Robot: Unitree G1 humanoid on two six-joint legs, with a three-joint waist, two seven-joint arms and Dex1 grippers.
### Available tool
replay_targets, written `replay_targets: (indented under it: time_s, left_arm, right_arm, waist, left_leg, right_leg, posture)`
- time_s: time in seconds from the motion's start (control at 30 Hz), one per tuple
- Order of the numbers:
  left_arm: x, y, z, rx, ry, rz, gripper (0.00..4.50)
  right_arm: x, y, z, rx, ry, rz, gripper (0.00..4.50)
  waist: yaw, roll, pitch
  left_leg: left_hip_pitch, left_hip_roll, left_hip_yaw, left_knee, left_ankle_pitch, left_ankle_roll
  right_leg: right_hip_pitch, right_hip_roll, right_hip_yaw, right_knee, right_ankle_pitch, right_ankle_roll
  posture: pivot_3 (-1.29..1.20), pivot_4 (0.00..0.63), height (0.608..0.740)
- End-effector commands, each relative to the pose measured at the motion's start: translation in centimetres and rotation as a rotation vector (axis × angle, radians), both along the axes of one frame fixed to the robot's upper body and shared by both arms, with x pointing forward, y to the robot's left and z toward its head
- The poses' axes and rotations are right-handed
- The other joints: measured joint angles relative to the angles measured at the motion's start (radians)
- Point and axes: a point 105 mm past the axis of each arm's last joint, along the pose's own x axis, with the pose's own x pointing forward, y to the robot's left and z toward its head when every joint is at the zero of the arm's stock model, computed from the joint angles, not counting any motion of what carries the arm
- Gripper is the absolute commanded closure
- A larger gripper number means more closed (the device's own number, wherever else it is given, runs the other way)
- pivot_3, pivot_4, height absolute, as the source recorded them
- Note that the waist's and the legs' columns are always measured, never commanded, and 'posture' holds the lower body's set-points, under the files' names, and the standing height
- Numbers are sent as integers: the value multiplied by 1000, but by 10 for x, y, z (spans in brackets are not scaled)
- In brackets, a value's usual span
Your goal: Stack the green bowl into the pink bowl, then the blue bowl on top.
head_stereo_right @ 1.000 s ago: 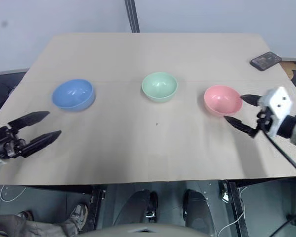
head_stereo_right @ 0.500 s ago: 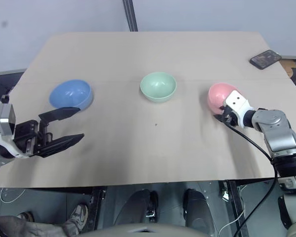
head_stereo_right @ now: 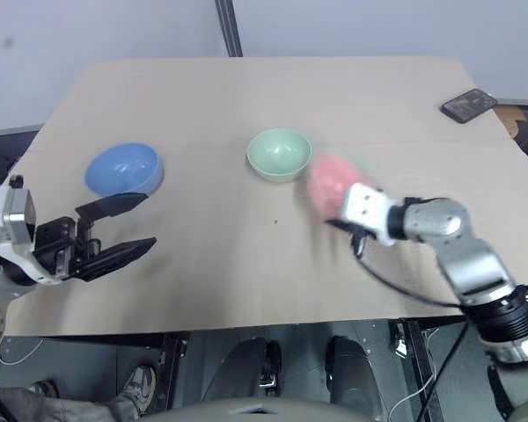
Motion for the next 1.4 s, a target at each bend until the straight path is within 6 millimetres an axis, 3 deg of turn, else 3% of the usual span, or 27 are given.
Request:
replay_targets:
  time_s: [0.03,0.13,0.23,0.3,0.33,0.43,0.47,0.53,0.6,0.67,0.73,0.9,1.23,1.33,1.4]
  left_arm:
    - [0,-3,3,10,-28,0,0]
    - [-1,-4,3,12,-26,-2,0]
    - [-1,-4,4,13,-26,-2,0]
    - [-2,-4,3,12,-23,-1,0]
    - [-2,-4,3,11,-21,0,0]
    - [-3,-4,1,13,-20,8,0]
    - [-2,-3,1,15,-22,14,0]
    - [-1,-3,1,16,-25,20,0]
    - [-1,-4,2,12,-29,22,0]
    - [-1,-5,2,3,-33,28,0]
    - [-2,-6,2,0,-33,31,0]
    - [-7,-8,0,-9,-27,39,0]
    - [-21,-8,-2,-16,-20,87,0]
    - [-23,-8,-2,-17,-18,96,0]
    - [-23,-8,-2,-17,-18,101,0]
  right_arm:
    - [-8,21,-12,-75,-47,95,4406]
    - [-9,27,-24,-136,-12,144,4406]
    - [-8,28,-25,-130,14,156,3333]
    - [-7,29,-17,-87,18,146,2159]
    - [-8,29,-9,-56,29,141,1986]
    - [-18,24,14,-12,78,150,387]
    - [-22,22,23,10,101,158,95]
    - [-25,23,39,44,109,166,95]
    - [0,28,73,113,6,110,95]
    - [34,31,92,137,-102,9,95]
    - [61,33,90,104,-165,-51,95]
    - [99,49,76,80,-153,-68,95]
    - [118,80,62,61,-99,-25,95]
    - [121,81,58,40,-111,-24,954]
    - [122,82,57,41,-109,-21,1932]
  waist:
    - [2,0,0]
    - [-1,-4,-2]
    - [-2,-5,-3]
    - [-1,-5,-3]
    - [-1,-5,-3]
    - [1,-5,-3]
    - [2,-5,-3]
    - [2,-5,-3]
    - [-5,-4,-2]
    - [-21,-4,-2]
    - [-24,-5,-3]
    - [-26,-6,-4]
    - [-29,-5,-2]
    - [-27,-5,-2]
    - [-28,-5,-2]
  left_leg:
    - [0,0,0,0,0,0]
    - [1,0,0,0,0,0]
    - [1,1,0,0,0,-1]
    - [0,1,0,0,0,-1]
    - [0,1,0,0,0,-1]
    - [0,0,0,0,0,-1]
    - [0,0,0,0,0,-1]
    - [0,0,0,0,0,-1]
    - [1,1,0,0,0,-1]
    - [1,1,1,0,0,-1]
    - [2,1,1,0,1,-2]
    - [-1,0,1,0,1,-2]
    - [0,2,2,-1,2,-3]
    - [0,2,1,-1,2,-3]
    - [-1,2,1,-1,2,-3]
  right_leg:
    - [0,0,0,0,0,-1]
    - [0,0,1,0,-2,-3]
    - [0,1,1,0,-2,-4]
    - [0,1,1,0,-1,-5]
    - [0,1,1,0,-1,-5]
    - [0,1,1,0,0,-4]
    - [0,1,1,0,0,-4]
    - [0,0,1,0,-1,-5]
    - [0,1,1,0,-1,-5]
    - [-1,1,1,1,1,-7]
    - [-1,1,1,3,1,-8]
    - [-3,2,2,2,3,-5]
    - [-3,3,3,1,3,-5]
    - [-3,3,3,1,3,-5]
    - [-3,3,3,1,3,-5]
  posture:
    - [0,150,740]
    - [0,150,740]
    - [0,150,740]
    - [0,150,740]
    - [0,150,740]
    - [0,150,740]
    - [0,150,740]
    - [0,150,740]
    - [0,150,740]
    - [0,150,740]
    - [0,150,740]
    - [0,150,740]
    - [0,150,740]
    - [0,150,740]
    - [0,150,740]
